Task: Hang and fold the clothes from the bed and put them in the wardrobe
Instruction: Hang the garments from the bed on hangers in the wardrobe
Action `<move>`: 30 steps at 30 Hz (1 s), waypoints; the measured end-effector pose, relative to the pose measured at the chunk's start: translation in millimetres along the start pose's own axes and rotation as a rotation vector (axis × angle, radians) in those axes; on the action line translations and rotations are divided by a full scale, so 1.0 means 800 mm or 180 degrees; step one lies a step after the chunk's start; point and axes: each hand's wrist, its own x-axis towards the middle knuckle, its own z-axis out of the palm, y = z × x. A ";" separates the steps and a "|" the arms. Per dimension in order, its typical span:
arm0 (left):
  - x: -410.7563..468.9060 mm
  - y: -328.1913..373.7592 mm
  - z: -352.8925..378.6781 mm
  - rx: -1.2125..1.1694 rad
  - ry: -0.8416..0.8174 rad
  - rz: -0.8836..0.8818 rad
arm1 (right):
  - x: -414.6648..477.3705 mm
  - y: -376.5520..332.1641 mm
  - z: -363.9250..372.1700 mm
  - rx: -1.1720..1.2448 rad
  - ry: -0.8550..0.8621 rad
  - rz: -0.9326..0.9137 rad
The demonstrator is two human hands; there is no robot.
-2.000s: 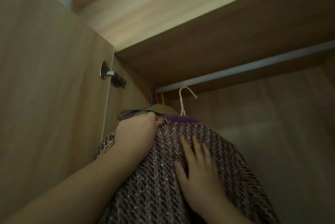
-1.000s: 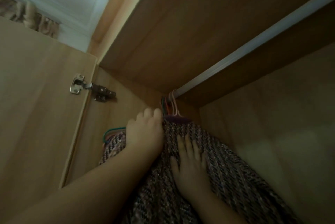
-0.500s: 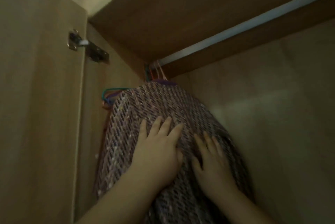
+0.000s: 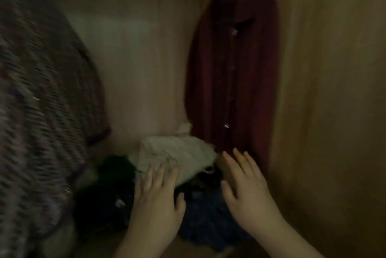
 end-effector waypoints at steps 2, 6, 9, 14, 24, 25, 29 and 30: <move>-0.037 0.052 0.054 -0.0193 -0.0413 0.0244 | -0.077 0.053 -0.020 -0.0313 -0.0184 0.0368; -0.132 0.152 0.127 -0.0404 -0.1137 0.0894 | -0.234 0.120 -0.058 -0.0737 -0.0385 0.1328; -0.212 0.230 0.157 -0.0487 -0.1485 0.1364 | -0.353 0.147 -0.089 -0.0978 -0.0749 0.1877; -0.324 0.358 0.184 -0.0766 -0.1883 0.1904 | -0.541 0.174 -0.165 -0.1015 -0.0825 0.2708; -0.572 0.620 0.167 -0.0914 -0.2221 0.2741 | -0.857 0.220 -0.394 -0.1531 -0.0779 0.3520; -0.598 0.642 0.165 -0.0899 -0.2268 0.2868 | -0.884 0.220 -0.415 -0.1539 -0.0728 0.3639; -0.690 0.735 0.149 -0.0949 -0.2529 0.3295 | -0.985 0.206 -0.480 -0.1553 -0.0617 0.4145; -0.708 0.759 0.144 -0.1011 -0.2536 0.3447 | -1.007 0.203 -0.493 -0.1542 -0.0553 0.4284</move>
